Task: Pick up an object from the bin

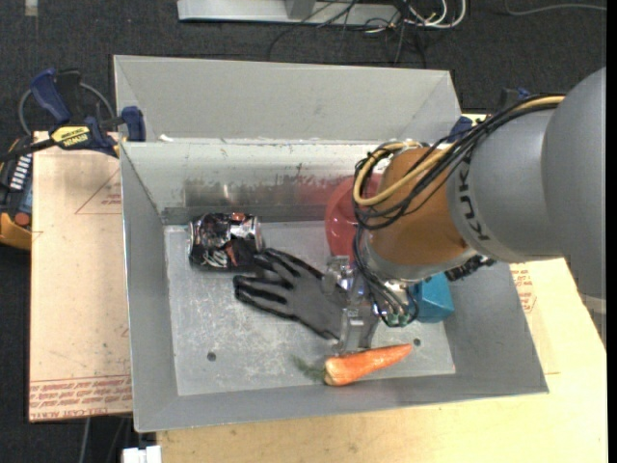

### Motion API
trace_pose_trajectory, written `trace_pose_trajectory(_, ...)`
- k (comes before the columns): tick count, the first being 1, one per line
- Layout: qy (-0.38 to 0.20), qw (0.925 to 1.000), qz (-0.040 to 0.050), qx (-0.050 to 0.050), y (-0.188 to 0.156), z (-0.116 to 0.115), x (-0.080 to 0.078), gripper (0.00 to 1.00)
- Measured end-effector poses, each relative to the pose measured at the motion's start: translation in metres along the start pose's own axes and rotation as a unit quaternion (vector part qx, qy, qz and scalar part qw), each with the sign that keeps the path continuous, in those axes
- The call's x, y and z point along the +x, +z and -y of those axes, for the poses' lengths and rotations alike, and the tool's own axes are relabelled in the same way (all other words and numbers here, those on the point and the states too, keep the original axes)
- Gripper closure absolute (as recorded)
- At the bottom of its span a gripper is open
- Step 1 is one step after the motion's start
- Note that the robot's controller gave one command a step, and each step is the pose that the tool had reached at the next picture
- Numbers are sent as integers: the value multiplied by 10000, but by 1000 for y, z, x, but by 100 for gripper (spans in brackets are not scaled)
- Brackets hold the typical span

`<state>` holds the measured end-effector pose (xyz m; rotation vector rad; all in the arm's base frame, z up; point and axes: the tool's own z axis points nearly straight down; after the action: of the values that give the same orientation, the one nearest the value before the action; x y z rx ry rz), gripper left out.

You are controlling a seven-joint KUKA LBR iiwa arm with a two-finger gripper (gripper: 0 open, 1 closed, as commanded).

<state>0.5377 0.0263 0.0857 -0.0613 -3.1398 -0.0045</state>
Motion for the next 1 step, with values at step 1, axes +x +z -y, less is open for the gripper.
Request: trace_pose_trajectory(1,110,9999,-1,4,-28,-9,-7,0)
